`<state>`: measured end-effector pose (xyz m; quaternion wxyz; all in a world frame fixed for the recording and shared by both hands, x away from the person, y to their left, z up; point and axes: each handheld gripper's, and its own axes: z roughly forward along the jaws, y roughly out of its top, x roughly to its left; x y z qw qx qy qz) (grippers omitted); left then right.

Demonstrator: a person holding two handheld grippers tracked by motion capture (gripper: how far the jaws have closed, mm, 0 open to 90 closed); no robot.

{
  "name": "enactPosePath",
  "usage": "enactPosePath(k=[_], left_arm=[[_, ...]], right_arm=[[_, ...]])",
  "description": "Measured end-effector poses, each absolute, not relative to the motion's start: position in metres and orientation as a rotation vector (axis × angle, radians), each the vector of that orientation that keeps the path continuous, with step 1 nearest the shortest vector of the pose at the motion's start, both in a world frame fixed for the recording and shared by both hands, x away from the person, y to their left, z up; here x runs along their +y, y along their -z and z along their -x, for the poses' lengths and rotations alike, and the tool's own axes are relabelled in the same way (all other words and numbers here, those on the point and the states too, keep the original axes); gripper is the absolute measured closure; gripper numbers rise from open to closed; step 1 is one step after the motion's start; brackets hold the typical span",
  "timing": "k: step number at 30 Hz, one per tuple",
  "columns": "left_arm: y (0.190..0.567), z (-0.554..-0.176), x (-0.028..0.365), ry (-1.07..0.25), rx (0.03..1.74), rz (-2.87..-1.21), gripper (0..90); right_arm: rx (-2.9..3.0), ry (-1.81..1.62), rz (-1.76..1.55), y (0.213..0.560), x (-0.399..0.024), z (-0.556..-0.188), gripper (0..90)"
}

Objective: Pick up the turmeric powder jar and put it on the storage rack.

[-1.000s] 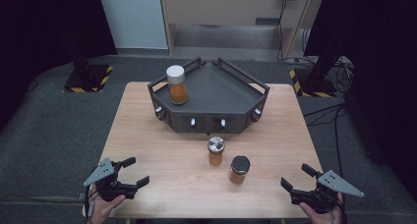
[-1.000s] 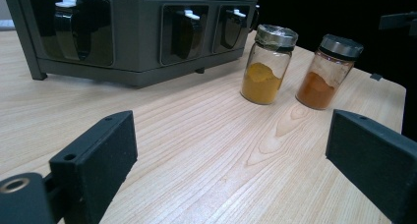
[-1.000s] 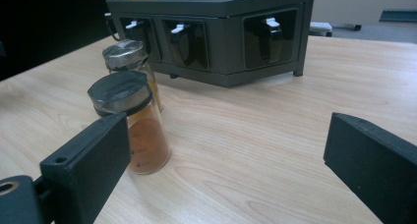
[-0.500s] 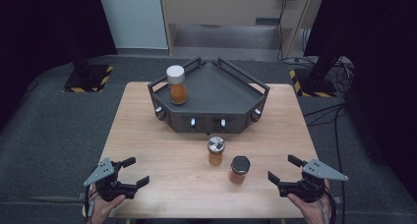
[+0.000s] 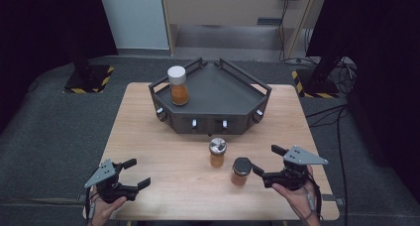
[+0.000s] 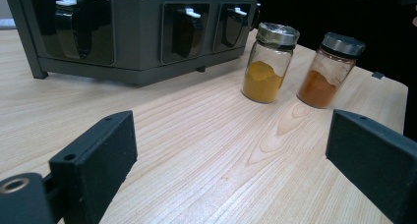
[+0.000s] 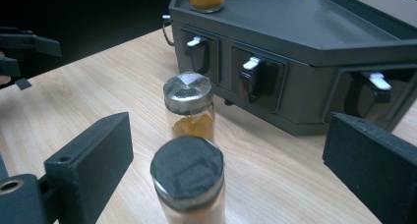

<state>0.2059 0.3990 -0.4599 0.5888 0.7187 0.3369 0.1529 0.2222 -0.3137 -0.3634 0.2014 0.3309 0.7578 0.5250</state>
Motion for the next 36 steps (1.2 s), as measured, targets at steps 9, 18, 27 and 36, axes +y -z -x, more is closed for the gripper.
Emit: enactPosePath(k=[9,18,27,36], left_arm=[[0.46,-0.206,0.399,-0.354,0.787,-1.675,4.2],[0.46,-0.206,0.399,-0.353,0.782,-1.678,4.3],[0.459,-0.206,0.399,-0.352,0.782,-1.68,4.2],[0.459,-0.207,0.399,-0.35,0.782,-1.681,4.2]], right_arm=[[2.167,-1.458,-0.904,0.356,-0.293,-0.243,4.8],[2.218,-1.445,-0.878,0.352,-0.272,-0.263,5.3],[2.277,-1.414,-0.86,0.349,-0.253,-0.282,6.1],[2.335,-1.367,-0.861,0.348,-0.237,-0.303,6.3]])
